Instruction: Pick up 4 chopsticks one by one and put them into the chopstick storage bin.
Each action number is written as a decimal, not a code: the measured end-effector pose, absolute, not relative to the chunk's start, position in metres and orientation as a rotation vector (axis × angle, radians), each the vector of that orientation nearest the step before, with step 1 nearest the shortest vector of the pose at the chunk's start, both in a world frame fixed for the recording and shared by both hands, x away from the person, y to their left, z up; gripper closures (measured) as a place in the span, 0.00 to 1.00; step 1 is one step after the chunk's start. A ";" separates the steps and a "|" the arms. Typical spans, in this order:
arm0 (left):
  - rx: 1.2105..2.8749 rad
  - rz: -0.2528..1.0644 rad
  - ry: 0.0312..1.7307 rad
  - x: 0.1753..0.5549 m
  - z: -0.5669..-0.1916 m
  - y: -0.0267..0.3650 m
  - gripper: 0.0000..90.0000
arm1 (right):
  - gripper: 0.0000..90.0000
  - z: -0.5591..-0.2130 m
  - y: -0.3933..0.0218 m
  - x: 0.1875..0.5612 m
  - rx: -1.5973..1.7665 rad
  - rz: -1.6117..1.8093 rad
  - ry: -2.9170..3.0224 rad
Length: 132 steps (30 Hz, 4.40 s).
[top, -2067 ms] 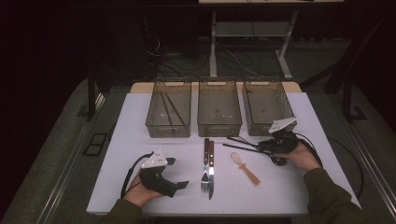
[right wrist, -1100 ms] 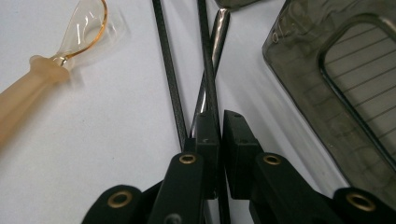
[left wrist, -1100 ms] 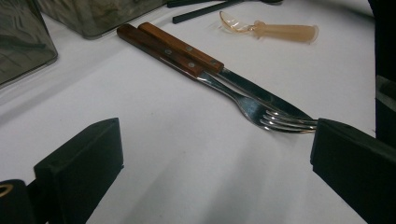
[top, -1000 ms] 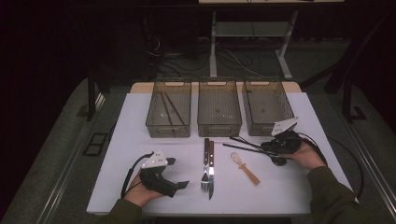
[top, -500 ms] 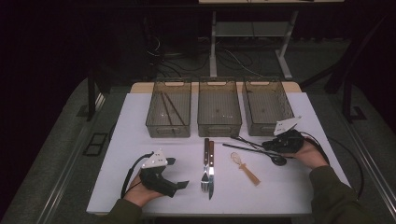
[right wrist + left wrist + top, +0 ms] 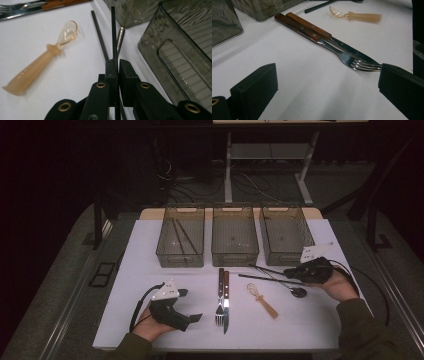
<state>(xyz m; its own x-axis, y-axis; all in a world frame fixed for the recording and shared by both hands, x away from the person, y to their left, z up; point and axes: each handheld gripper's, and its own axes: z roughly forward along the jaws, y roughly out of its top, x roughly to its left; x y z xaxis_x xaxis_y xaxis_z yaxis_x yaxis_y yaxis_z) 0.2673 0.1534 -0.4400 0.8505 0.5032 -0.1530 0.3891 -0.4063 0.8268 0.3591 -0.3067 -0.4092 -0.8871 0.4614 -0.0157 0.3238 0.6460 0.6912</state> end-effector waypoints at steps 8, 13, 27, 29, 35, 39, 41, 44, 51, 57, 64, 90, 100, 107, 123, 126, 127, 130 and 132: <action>2.035 0.144 0.654 0.267 -0.440 0.154 0.01 | 0.95 -0.399 -0.301 0.350 0.666 1.147 2.646; 2.032 0.146 0.653 0.267 -0.439 0.155 0.01 | 0.95 -0.393 -0.295 0.347 0.713 1.196 2.622; 2.025 0.145 0.660 0.267 -0.440 0.155 0.01 | 0.95 -0.383 -0.269 0.346 0.802 1.302 2.584; 2.023 0.147 0.662 0.267 -0.440 0.155 0.01 | 0.95 -0.381 -0.265 0.346 0.811 1.309 2.577; 2.012 0.157 0.666 0.268 -0.441 0.155 0.01 | 0.95 -0.374 -0.253 0.347 0.842 1.333 2.554; 2.009 0.168 0.668 0.269 -0.441 0.156 0.00 | 0.95 -0.370 -0.242 0.349 0.852 1.322 2.544; 1.987 0.172 0.670 0.269 -0.441 0.157 0.00 | 0.95 -0.369 -0.237 0.351 0.858 1.341 2.530; 1.979 0.181 0.671 0.270 -0.441 0.158 0.00 | 0.95 -0.368 -0.228 0.355 0.870 1.346 2.520; 2.006 0.193 0.645 0.274 -0.442 0.159 0.00 | 0.95 -0.361 -0.206 0.365 0.889 1.338 2.507; 2.023 0.197 0.653 0.276 -0.442 0.160 0.00 | 0.95 -0.355 -0.189 0.375 0.920 1.322 2.497; 2.046 0.190 0.645 0.275 -0.443 0.157 0.00 | 0.95 -0.349 -0.171 0.387 0.966 1.294 2.485; 2.043 0.206 0.662 0.273 -0.440 0.161 0.00 | 0.95 -0.343 -0.088 0.446 1.107 1.210 2.432; 2.027 0.201 0.657 0.273 -0.439 0.162 0.00 | 0.95 -0.345 -0.050 0.470 1.143 1.200 2.403; 2.008 0.194 0.665 0.272 -0.438 0.161 0.00 | 0.95 -0.349 -0.020 0.485 1.153 1.172 2.396; 1.998 0.179 0.656 0.273 -0.437 0.160 0.00 | 0.94 -0.374 0.029 0.506 1.223 1.082 2.418; 1.996 0.181 0.658 0.273 -0.437 0.161 0.00 | 0.92 -0.374 0.032 0.506 1.227 1.099 2.413; 1.996 0.181 0.657 0.273 -0.437 0.161 0.00 | 0.89 -0.374 0.033 0.506 1.222 1.121 2.423; 2.000 0.183 0.653 0.273 -0.437 0.161 0.00 | 0.79 -0.371 0.031 0.505 1.212 1.120 2.422; 1.995 0.183 0.654 0.273 -0.437 0.161 0.00 | 0.75 -0.368 0.028 0.504 1.215 1.130 2.424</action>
